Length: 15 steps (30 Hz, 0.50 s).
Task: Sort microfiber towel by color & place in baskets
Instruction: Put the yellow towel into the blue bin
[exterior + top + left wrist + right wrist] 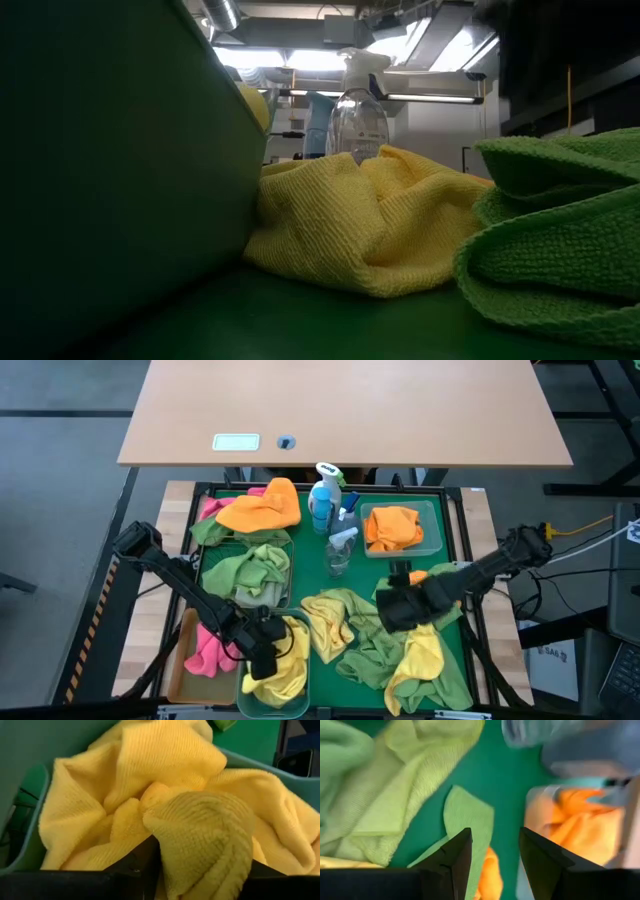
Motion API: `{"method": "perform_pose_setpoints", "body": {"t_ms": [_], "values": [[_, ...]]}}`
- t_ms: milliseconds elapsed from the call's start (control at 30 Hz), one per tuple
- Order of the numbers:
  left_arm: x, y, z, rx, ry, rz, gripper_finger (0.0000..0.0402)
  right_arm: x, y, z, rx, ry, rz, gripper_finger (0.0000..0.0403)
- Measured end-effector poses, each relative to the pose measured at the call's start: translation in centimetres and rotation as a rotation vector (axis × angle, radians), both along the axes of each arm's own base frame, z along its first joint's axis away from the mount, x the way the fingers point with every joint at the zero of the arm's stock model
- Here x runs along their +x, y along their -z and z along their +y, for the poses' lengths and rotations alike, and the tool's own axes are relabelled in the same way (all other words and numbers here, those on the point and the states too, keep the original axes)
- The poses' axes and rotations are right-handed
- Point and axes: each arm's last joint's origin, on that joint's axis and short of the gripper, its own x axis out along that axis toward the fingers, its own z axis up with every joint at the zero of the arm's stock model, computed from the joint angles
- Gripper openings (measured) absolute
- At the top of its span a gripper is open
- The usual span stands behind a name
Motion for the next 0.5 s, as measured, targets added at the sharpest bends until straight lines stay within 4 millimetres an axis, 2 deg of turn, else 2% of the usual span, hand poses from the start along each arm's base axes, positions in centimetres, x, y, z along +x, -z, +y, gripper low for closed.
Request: {"method": "perform_pose_setpoints", "body": {"t_ms": [233, 500], "values": [[-0.2, -1.6, 0.5, -0.04, -0.008, -0.059, 0.0133, 0.7, 5.0, -3.5, 0.156, 0.063, 0.113, 0.0161], [-1.1, -4.0, 1.0, -0.109, 0.005, -0.119, 0.0133, -0.1, 8.9, -5.5, 0.2, 0.106, 0.162, 0.0161]]}}
